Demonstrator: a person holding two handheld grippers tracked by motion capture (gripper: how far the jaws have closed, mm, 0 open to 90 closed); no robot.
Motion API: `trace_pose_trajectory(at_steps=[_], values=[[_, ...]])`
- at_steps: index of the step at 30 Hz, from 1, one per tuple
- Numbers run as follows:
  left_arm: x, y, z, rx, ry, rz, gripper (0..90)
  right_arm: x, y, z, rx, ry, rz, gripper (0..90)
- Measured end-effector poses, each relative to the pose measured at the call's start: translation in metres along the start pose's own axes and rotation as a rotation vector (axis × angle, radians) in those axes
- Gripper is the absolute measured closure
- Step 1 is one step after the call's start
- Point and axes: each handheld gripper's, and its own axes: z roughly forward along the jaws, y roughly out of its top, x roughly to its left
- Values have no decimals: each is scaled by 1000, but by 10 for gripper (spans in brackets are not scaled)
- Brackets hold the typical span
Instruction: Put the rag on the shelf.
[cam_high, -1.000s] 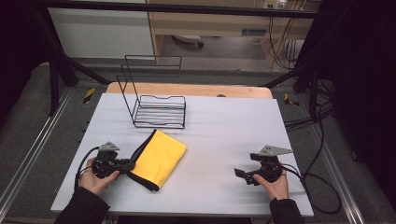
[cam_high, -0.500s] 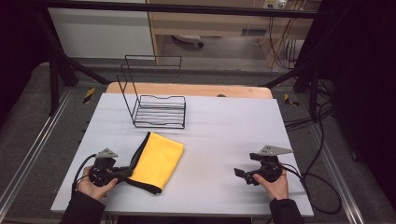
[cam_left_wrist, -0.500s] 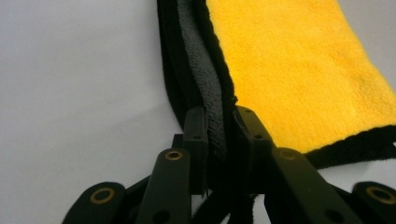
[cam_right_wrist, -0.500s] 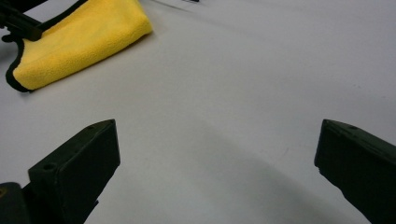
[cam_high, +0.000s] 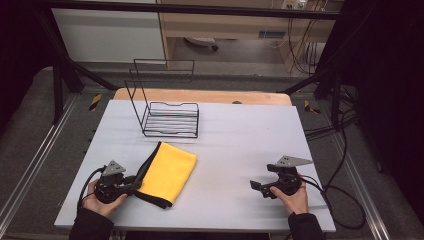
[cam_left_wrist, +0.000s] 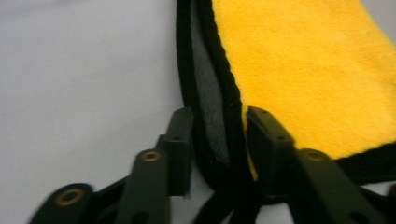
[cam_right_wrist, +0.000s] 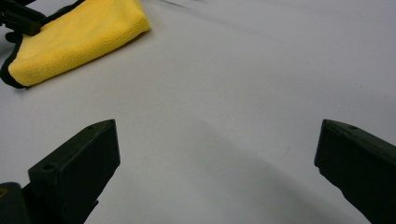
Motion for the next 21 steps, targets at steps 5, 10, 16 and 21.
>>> trace_pose_trajectory(at_steps=[5, 10, 16, 21], values=[[0, 3, 9, 10, -45, -4, 606, 0, 0, 0, -3, 1, 1, 8], [-4, 5, 9, 28, -46, -15, 726, 0, 0, 1, -4, 6, 5, 8], [-14, 7, 1, 46, -34, -37, 788, 0, 1, 0, -10, 11, 10, 8], [-29, -2, -16, 18, -28, -72, 783, 4, 3, 1, -14, 16, -6, 8]])
